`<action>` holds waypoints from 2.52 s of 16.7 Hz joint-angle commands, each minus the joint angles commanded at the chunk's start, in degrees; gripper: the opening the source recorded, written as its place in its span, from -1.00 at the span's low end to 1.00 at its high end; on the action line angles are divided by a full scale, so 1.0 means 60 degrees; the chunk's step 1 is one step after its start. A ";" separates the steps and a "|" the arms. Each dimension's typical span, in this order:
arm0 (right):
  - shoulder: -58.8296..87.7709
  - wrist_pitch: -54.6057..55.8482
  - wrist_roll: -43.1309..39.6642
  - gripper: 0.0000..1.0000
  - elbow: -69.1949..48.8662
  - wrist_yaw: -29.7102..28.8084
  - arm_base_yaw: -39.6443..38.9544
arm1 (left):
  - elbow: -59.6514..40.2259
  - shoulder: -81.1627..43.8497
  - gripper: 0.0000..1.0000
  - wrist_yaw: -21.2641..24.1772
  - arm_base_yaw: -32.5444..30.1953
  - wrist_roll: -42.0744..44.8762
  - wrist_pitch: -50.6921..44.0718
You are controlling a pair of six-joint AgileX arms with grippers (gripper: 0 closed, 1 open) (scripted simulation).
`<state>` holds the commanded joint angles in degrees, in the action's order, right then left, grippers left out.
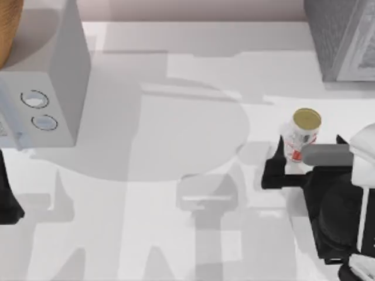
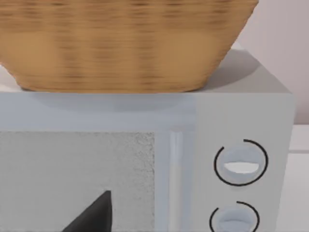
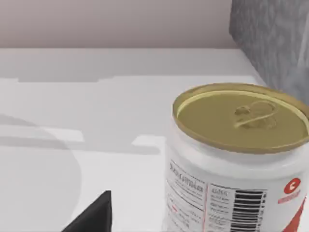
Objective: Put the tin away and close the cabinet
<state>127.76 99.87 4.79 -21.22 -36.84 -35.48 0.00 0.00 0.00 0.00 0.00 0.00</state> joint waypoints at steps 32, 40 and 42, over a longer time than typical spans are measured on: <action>0.1210 -0.0852 -0.0130 1.00 -0.2065 0.0894 0.0989 | 0.0000 0.0000 1.00 0.0000 0.0000 0.0000 0.0000; 0.1210 -0.0852 -0.0130 0.10 -0.2065 0.0894 0.0989 | 0.0000 0.0000 1.00 0.0000 0.0000 0.0000 0.0000; 0.1210 -0.0852 -0.0130 -0.21 -0.2065 0.0894 0.0989 | 0.0000 0.0000 1.00 0.0000 0.0000 0.0000 0.0000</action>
<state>135.03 94.75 4.01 -33.61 -31.48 -29.55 0.00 0.00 0.00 0.00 0.00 0.00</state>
